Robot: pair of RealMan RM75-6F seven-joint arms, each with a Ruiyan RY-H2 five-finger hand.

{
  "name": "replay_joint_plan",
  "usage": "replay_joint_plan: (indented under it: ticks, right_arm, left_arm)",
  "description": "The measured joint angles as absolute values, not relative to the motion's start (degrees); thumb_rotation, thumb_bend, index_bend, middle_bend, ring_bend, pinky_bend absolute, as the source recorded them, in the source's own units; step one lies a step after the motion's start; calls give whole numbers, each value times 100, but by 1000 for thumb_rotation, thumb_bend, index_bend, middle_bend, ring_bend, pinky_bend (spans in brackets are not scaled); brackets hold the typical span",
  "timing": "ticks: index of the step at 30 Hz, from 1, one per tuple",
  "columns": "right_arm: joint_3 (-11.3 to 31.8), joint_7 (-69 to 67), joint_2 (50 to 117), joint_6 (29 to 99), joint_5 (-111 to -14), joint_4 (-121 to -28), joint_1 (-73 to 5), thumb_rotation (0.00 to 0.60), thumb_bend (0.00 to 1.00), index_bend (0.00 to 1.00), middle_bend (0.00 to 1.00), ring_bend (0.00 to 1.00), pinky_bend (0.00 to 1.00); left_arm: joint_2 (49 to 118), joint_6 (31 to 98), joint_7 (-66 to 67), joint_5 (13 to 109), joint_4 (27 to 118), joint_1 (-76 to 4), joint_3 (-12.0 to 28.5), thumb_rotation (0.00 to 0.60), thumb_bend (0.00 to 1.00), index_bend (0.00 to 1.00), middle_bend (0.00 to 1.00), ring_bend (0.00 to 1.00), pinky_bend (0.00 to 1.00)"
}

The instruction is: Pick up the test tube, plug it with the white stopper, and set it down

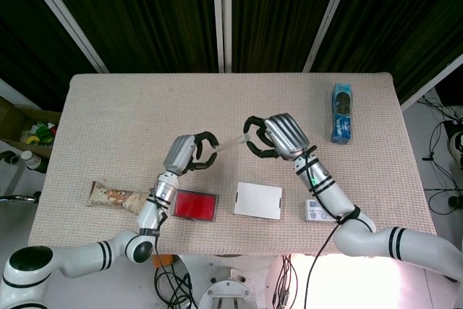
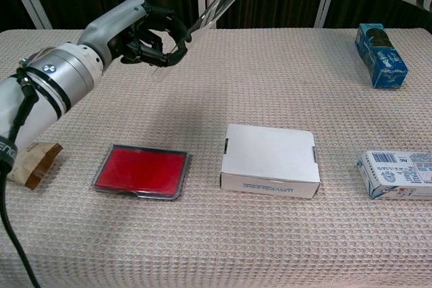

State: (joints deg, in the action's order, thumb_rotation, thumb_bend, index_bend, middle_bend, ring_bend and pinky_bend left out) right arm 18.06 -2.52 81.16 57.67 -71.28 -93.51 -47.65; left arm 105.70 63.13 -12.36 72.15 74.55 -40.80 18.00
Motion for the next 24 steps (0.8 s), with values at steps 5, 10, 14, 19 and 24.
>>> replay_joint_plan:
  ticks: [5,10,14,19,24]
  right_arm:
    - [1793,-285,8199,5812,-7178,-9279,-4769,600,572,717,978,1000,1000]
    - [1773,-341,8272,5810,-7200,-9183,-4777,600,571,718,978,1000,1000]
    - [1768,-367,8308,5798,-7198,-9137,-4784,600,571,719,978,1000,1000]
    - [1771,-389,8357,5793,-7193,-9073,-4795,600,497,715,978,1000,1000]
    - [1774,-405,8383,5796,-7184,-9045,-4793,600,322,621,978,1000,1000]
  left_arm:
    - [10562,6263,-1375,7183,7495,-4079,1820,600,641,693,681,758,1000]
    - [10545,6256,-1419,7180,7507,-4085,1839,600,641,693,682,758,1000]
    - [10539,6262,-1429,7173,7504,-4087,1851,600,641,693,683,758,1000]
    - [10537,6267,-1451,7174,7490,-4090,1853,600,641,693,684,758,1000]
    - [10528,6271,-1465,7172,7481,-4080,1844,600,640,693,684,758,1000]
